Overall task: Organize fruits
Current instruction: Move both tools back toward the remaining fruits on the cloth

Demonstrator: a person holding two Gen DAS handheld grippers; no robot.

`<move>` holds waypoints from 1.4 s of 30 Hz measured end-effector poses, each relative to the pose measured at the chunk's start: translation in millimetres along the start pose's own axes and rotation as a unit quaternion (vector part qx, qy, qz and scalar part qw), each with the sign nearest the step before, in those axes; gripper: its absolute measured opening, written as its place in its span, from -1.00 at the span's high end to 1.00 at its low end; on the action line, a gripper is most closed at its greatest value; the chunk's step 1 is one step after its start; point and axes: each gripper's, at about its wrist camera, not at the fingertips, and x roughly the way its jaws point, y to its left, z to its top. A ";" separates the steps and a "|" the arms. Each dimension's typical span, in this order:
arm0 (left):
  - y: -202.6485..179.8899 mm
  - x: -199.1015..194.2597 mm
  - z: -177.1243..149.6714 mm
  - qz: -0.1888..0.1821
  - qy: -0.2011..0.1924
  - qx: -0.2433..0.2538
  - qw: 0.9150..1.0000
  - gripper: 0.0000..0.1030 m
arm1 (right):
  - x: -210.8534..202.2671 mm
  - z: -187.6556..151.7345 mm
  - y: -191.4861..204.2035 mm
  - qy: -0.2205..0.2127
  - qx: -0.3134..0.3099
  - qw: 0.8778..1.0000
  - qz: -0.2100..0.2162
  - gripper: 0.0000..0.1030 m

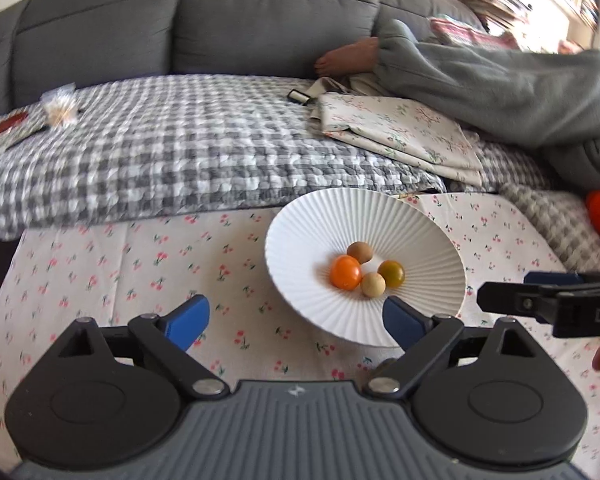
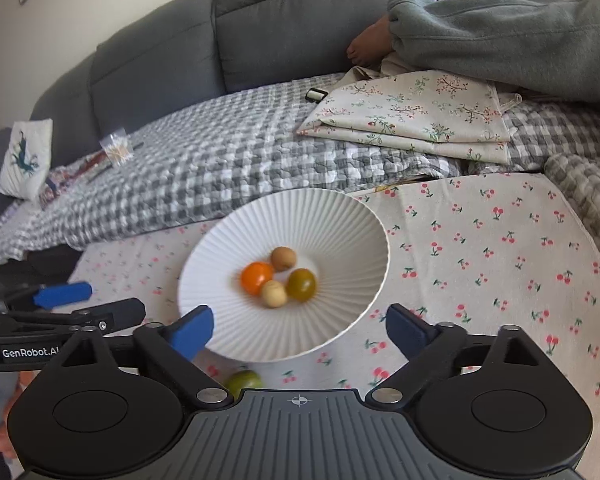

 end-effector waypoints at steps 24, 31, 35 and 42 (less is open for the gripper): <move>17.8 -6.8 -45.6 -0.023 0.040 -0.005 0.999 -0.92 | -25.8 -48.6 4.6 0.069 -0.035 0.996 0.031 -0.95; 17.8 14.3 -57.3 -0.031 0.063 -0.027 0.997 -0.88 | -16.0 -63.1 10.1 0.092 -0.048 0.994 0.044 -0.95; 19.5 20.4 -57.0 -0.034 0.064 -0.045 0.996 -0.85 | -12.0 -70.2 15.5 0.101 -0.067 0.991 0.053 -0.95; 22.2 31.8 -57.8 -0.045 0.070 -0.070 0.994 -0.62 | -8.2 -79.3 23.0 0.105 -0.087 0.989 0.056 -0.95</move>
